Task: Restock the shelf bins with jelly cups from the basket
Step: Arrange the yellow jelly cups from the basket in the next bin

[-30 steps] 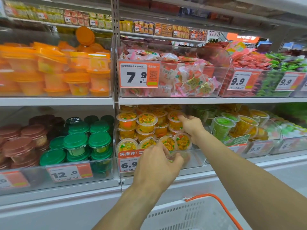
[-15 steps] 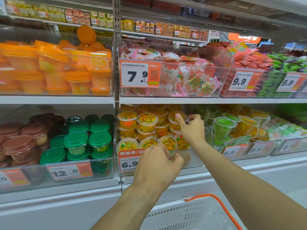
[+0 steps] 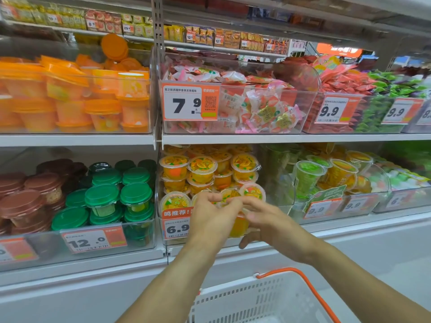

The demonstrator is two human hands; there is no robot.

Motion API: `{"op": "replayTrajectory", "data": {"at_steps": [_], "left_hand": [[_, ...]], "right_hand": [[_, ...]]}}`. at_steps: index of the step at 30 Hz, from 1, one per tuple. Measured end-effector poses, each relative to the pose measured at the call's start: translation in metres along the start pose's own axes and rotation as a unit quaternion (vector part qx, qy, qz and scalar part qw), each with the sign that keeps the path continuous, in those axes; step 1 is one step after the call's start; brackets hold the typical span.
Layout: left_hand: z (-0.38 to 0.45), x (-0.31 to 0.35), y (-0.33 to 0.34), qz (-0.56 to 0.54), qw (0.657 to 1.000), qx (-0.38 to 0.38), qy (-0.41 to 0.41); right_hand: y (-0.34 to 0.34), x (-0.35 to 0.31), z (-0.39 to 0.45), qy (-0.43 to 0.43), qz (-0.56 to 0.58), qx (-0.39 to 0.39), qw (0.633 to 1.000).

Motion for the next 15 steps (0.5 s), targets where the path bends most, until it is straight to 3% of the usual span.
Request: {"op": "replayTrajectory", "data": {"at_steps": [3, 6, 10, 15], "left_hand": [[-0.002, -0.002, 0.004, 0.002, 1.000, 0.024, 0.006], [-0.004, 0.009, 0.013, 0.063, 0.997, 0.014, 0.031], [-0.012, 0.032, 0.016, 0.205, 0.970, 0.050, 0.119], [-0.011, 0.036, 0.017, 0.247, 0.958, 0.072, 0.129]], "right_hand": [[0.005, -0.005, -0.005, -0.032, -0.078, 0.002, 0.996], [-0.009, -0.015, -0.008, -0.087, -0.144, 0.103, 0.980], [-0.055, -0.025, -0.015, -0.126, -0.235, 0.274, 0.924], [-0.088, -0.024, 0.001, -0.130, -0.315, 0.337, 0.878]]}}
Point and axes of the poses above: each hand's wrist, its own z-axis towards the middle knuckle, its own y-axis out of the palm, x = y × z, the point moved 9 cm from there along z, towards the middle knuckle, and after that the axes turned 15 degrees about -x, right-handed, at the moved point
